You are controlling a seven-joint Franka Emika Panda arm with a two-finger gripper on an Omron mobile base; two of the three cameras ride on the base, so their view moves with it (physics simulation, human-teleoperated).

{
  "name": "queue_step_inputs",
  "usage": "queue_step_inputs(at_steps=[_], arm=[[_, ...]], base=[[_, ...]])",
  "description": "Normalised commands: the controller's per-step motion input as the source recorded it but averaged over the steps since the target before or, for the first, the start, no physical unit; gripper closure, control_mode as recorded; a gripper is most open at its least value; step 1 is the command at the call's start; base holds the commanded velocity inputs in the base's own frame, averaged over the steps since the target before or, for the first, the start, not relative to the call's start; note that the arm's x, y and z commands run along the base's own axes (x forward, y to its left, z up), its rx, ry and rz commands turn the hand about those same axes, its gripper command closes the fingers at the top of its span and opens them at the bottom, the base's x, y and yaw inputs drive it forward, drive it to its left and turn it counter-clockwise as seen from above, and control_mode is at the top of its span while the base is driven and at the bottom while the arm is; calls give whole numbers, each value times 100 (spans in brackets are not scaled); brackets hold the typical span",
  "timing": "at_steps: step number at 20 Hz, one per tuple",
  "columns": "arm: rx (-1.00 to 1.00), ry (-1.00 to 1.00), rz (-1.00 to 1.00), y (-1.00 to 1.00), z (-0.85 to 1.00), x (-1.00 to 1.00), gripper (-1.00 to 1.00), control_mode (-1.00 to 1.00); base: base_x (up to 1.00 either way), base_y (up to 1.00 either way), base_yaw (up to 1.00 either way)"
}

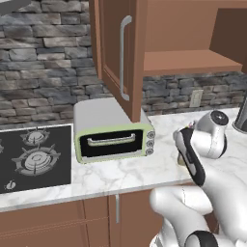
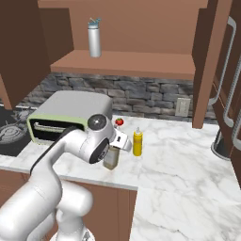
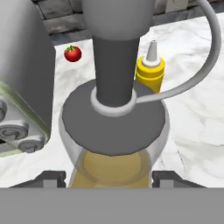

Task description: Pick the mustard and oil and vinegar bottle from the counter and place them in the cabinet.

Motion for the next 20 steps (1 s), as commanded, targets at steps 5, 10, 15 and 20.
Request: queue_step_inputs(at_steps=[5, 10, 15, 20], arm=[[0, -2, 0, 8, 60, -36, 100, -100], [-2, -3, 0, 14, 64, -34, 100, -100], [-2, -5, 0, 6, 68, -37, 100, -100], [-2, -10, 1, 9, 64, -36, 100, -100]], base=[[0, 0, 0], [0, 0, 0], [0, 0, 0], [0, 0, 0]])
